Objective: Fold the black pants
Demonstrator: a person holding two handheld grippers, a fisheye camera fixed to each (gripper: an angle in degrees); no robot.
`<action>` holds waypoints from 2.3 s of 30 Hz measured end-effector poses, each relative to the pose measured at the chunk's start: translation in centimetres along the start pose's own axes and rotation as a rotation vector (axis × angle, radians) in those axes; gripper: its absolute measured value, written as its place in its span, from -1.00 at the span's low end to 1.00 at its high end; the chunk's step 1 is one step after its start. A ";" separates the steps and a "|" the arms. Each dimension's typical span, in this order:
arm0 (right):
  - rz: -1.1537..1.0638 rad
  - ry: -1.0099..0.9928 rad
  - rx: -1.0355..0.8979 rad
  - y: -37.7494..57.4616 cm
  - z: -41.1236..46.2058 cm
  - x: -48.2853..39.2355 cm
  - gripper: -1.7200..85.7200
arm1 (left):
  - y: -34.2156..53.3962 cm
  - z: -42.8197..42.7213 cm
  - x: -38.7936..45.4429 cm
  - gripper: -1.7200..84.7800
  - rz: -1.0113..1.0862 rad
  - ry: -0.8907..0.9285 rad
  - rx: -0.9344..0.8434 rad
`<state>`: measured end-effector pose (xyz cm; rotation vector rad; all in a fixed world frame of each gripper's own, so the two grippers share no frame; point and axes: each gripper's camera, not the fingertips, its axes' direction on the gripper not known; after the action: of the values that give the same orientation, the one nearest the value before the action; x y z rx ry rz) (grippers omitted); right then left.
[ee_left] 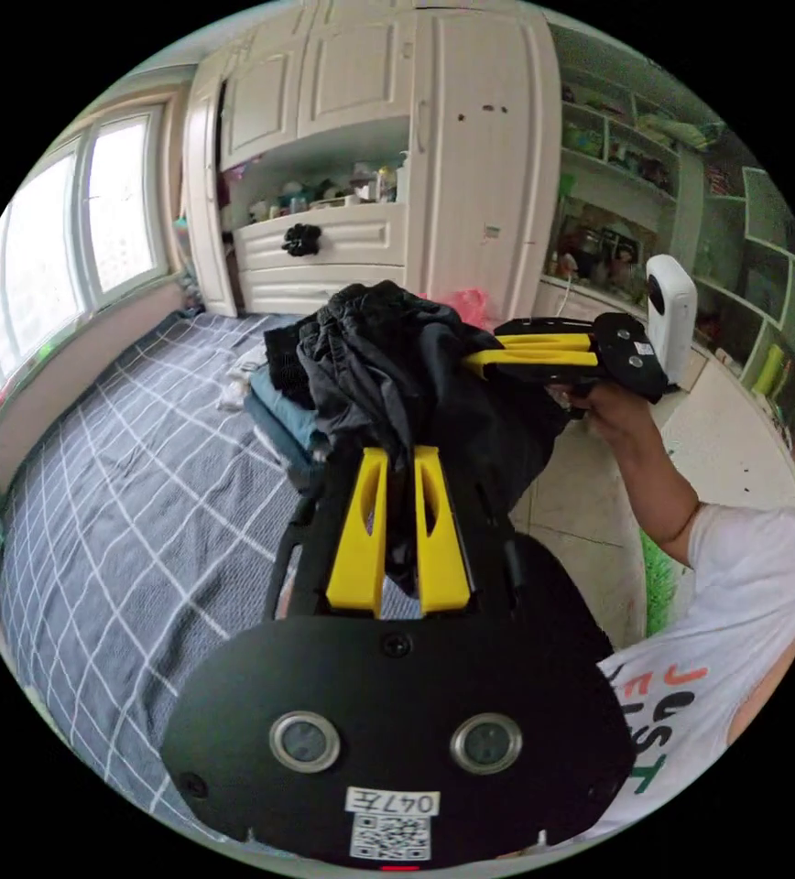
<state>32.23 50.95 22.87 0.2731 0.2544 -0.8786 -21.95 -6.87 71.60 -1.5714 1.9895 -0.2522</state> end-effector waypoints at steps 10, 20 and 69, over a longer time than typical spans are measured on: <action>0.174 0.055 -0.082 -3.7 6.7 21.3 -0.95 | -20.5 11.7 -6.0 -0.80 -0.156 0.007 -0.074; 0.226 -0.027 -0.058 2.0 13.0 26.0 -0.91 | -21.1 19.2 -8.2 -0.80 -0.103 -0.077 -0.176; 0.045 -0.403 -0.548 -11.0 17.9 -29.9 -0.98 | 20.4 17.7 -15.4 -0.98 -0.939 -0.395 -0.532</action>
<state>7.23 59.68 48.05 -0.4041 0.1044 -0.7686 -27.04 17.05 52.31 -2.5731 0.9366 0.2490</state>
